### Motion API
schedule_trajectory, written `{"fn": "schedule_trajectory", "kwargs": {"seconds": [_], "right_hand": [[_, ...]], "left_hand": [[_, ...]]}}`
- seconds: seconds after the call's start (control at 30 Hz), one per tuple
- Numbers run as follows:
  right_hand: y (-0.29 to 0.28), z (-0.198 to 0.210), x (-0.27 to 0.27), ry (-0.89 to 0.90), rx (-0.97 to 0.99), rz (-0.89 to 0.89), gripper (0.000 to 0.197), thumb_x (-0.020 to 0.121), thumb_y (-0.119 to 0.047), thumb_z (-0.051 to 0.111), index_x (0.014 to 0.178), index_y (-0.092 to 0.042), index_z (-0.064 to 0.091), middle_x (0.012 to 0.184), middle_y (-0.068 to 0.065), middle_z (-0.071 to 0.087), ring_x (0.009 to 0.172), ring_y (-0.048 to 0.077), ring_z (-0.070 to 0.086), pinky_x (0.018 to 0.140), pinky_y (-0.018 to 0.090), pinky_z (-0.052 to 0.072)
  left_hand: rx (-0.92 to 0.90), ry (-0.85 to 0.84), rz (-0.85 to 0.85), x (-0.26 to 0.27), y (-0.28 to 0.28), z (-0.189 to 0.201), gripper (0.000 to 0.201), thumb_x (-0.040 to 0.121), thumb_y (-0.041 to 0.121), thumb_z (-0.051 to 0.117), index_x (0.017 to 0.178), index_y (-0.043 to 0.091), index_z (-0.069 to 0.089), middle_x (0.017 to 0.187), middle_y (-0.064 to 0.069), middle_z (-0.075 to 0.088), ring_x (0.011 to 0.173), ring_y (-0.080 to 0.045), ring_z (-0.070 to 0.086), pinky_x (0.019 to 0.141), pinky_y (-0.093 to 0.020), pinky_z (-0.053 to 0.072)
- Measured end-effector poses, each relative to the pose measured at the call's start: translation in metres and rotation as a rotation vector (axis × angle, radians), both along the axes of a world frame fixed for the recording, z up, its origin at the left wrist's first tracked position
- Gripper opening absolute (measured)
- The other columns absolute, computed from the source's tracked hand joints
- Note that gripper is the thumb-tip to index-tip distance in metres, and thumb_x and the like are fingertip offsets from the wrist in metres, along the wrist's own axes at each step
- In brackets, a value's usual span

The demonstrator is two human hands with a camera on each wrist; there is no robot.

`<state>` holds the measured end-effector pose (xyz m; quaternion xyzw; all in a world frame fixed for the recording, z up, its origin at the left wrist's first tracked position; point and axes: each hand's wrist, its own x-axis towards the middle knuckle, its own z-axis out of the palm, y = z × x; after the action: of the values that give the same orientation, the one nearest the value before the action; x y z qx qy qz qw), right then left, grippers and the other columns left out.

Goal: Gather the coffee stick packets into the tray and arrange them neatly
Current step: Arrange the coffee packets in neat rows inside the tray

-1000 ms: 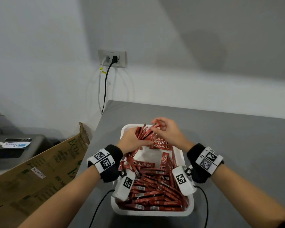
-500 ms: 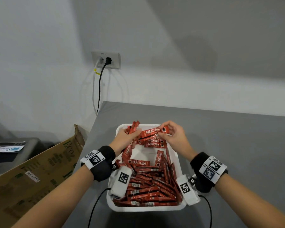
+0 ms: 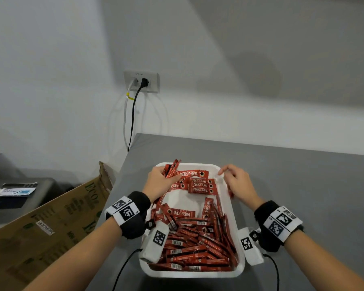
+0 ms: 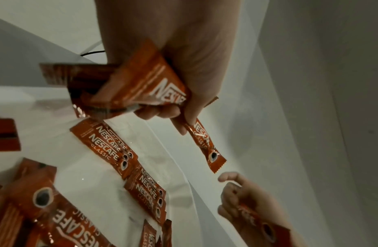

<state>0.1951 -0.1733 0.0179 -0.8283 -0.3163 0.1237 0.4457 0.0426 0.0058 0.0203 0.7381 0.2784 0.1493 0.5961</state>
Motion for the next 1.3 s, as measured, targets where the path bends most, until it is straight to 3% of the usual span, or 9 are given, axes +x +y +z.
{"fn": "schedule_trajectory", "kwargs": {"seconds": [0.07,0.23,0.33,0.4,0.6,0.73,0.9,1.1,1.3], "right_hand": [[0.004,0.008,-0.002,0.015,0.029,0.080,0.021,0.099,-0.011,0.043,0.094,-0.014,0.064,0.058,-0.002,0.050,0.037,0.000,0.042,0.039,0.010,0.030],[0.020,0.016,-0.004,-0.125,-0.183,0.355,0.016,0.086,-0.024,0.068,0.096,-0.012,0.074,0.075,-0.014,0.063,0.062,-0.011,0.054,0.057,0.010,0.040],[0.019,0.017,0.008,0.097,-0.164,0.465,0.016,0.087,-0.015,0.066,0.098,-0.006,0.074,0.088,0.003,0.073,0.074,0.003,0.064,0.071,0.022,0.053],[0.019,0.019,0.012,0.172,-0.177,0.505,0.018,0.090,-0.012,0.062,0.103,-0.003,0.071,0.092,0.005,0.072,0.076,0.003,0.065,0.071,0.018,0.052],[0.031,0.021,0.010,-0.108,-0.271,0.487,0.016,0.084,-0.022,0.070,0.096,-0.013,0.074,0.088,-0.019,0.063,0.080,-0.010,0.056,0.073,0.007,0.038],[0.041,0.017,0.009,-0.193,-0.357,0.440,0.010,0.084,-0.021,0.071,0.088,-0.012,0.075,0.090,-0.005,0.070,0.074,-0.003,0.056,0.067,0.004,0.039],[0.047,0.000,0.029,-0.224,-0.586,0.380,0.012,0.085,-0.019,0.070,0.090,-0.009,0.074,0.094,0.003,0.073,0.080,0.011,0.064,0.082,0.028,0.053],[0.071,-0.012,0.032,-0.228,-0.705,0.414,0.009,0.082,-0.017,0.072,0.088,-0.010,0.074,0.094,0.003,0.073,0.079,0.012,0.063,0.080,0.028,0.053],[0.071,-0.021,0.031,-0.323,-0.805,0.441,0.006,0.082,-0.017,0.069,0.086,-0.012,0.072,0.094,0.000,0.071,0.087,0.014,0.063,0.079,0.027,0.052]], "left_hand": [[0.048,0.025,-0.033,0.003,-0.002,-0.001,0.016,0.085,0.015,0.067,0.074,0.006,0.059,0.065,-0.002,0.060,0.046,-0.006,0.048,0.046,-0.014,0.041],[0.081,0.076,-0.112,0.007,-0.001,0.000,0.019,0.084,0.018,0.068,0.072,0.008,0.058,0.065,-0.004,0.057,0.047,-0.008,0.045,0.048,-0.017,0.040],[0.053,0.111,-0.221,0.005,0.006,0.002,0.025,0.083,0.020,0.069,0.083,-0.004,0.061,0.066,-0.010,0.055,0.049,-0.011,0.044,0.048,-0.016,0.038],[0.023,0.110,-0.244,0.005,0.009,0.002,0.025,0.083,0.020,0.070,0.082,-0.004,0.061,0.065,-0.011,0.055,0.052,-0.016,0.044,0.050,-0.019,0.038],[0.107,0.156,-0.196,0.010,0.003,-0.006,0.020,0.082,0.020,0.070,0.080,0.003,0.062,0.061,-0.005,0.053,0.045,-0.008,0.040,0.045,-0.016,0.035],[0.149,0.142,-0.176,0.013,-0.005,-0.010,0.016,0.083,0.018,0.069,0.071,0.011,0.060,0.054,0.004,0.051,0.042,-0.006,0.040,0.042,-0.016,0.035],[0.241,0.255,-0.164,0.007,0.000,-0.021,0.014,0.081,0.011,0.069,0.079,0.010,0.055,0.074,0.000,0.057,0.058,-0.008,0.049,0.053,-0.016,0.040],[0.190,0.251,-0.082,0.006,0.014,-0.022,0.011,0.082,0.013,0.069,0.087,0.007,0.061,0.081,-0.005,0.063,0.054,-0.007,0.049,0.044,-0.008,0.039],[0.137,0.244,-0.075,0.005,0.017,-0.024,0.016,0.081,0.019,0.071,0.088,0.009,0.061,0.068,0.003,0.058,0.048,-0.006,0.047,0.042,-0.010,0.037]]}}
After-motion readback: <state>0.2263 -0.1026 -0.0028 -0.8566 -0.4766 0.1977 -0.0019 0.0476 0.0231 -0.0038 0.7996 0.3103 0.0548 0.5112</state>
